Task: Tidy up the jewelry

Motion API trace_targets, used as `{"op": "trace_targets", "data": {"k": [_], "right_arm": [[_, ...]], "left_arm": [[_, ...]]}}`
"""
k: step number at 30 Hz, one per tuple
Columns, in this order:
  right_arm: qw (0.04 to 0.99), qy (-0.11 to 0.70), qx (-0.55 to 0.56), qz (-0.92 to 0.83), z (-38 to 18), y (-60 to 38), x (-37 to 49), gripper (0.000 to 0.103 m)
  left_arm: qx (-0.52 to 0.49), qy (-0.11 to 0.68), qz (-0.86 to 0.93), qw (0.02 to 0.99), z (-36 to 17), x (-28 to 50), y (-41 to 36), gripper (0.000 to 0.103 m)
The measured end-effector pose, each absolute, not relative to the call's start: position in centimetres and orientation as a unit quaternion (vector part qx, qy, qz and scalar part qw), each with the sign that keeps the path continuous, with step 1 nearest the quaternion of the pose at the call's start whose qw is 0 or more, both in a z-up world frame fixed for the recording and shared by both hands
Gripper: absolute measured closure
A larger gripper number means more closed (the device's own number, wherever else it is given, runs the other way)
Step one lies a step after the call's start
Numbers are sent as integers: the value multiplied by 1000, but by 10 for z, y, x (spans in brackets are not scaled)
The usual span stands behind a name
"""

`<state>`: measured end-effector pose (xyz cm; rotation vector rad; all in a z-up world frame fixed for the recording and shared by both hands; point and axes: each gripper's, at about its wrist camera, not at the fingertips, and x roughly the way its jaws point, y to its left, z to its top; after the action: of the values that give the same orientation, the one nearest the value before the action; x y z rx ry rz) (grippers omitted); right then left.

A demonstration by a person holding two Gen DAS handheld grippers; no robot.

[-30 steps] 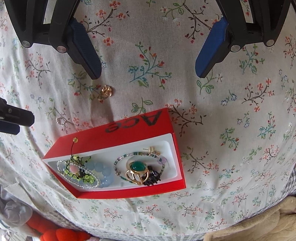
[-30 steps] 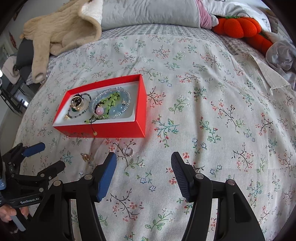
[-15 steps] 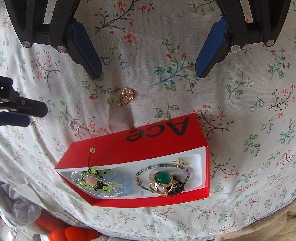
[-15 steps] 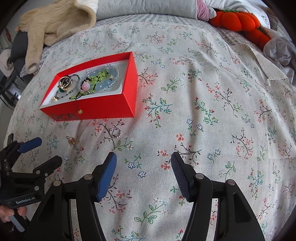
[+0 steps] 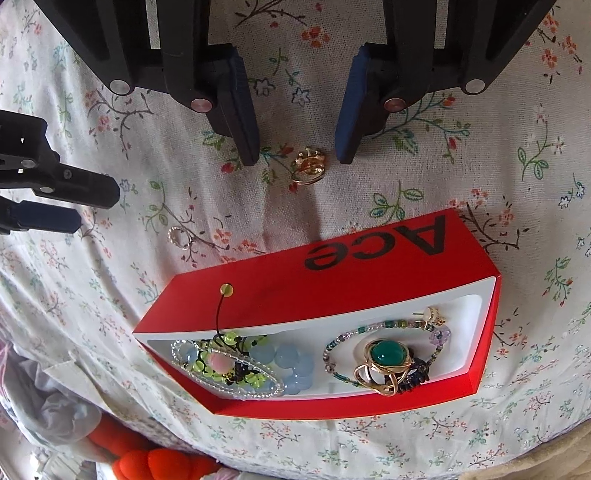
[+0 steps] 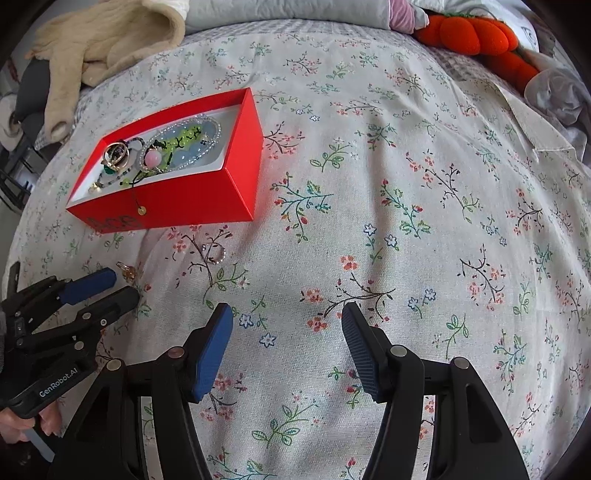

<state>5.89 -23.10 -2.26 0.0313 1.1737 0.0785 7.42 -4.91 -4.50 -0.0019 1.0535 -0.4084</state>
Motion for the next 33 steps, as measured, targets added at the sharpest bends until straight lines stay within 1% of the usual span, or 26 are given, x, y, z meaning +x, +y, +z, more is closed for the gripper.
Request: {"op": "trace_targets", "data": {"k": [1, 3, 4, 6, 9, 11, 19, 26, 28, 30, 33], "right_arm": [[832, 554, 14, 37, -23, -232, 59, 39], [831, 555, 13, 37, -23, -232, 59, 39], [831, 555, 13, 37, -24, -232, 59, 39], [831, 555, 13, 37, -24, -232, 59, 39], [831, 555, 14, 37, -24, -231, 59, 39], [831, 555, 14, 37, -24, -231, 59, 39], [829, 558, 13, 39, -27, -224, 63, 39], [829, 557, 3, 45, -35, -205, 72, 39], [834, 549, -2, 53, -36, -199, 75, 39], [840, 540, -7, 58, -38, -193, 77, 39], [846, 530, -9, 63, -39, -188, 83, 41]], "left_arm": [[1, 499, -193, 845, -45, 75, -50, 71], [2, 499, -189, 846, -46, 78, -51, 79], [2, 499, -188, 846, -46, 79, -51, 80], [2, 499, -186, 846, -46, 81, -50, 89], [5, 500, -185, 846, -46, 82, -49, 99], [6, 499, -186, 846, -44, 82, -48, 101], [-8, 490, -180, 853, -30, 82, -29, 102], [-16, 493, -166, 854, -29, 81, -15, 102], [-18, 496, -165, 852, -30, 81, -12, 97], [-19, 496, -166, 852, -29, 80, -11, 89], [-19, 497, -170, 851, -29, 79, -11, 84]]}}
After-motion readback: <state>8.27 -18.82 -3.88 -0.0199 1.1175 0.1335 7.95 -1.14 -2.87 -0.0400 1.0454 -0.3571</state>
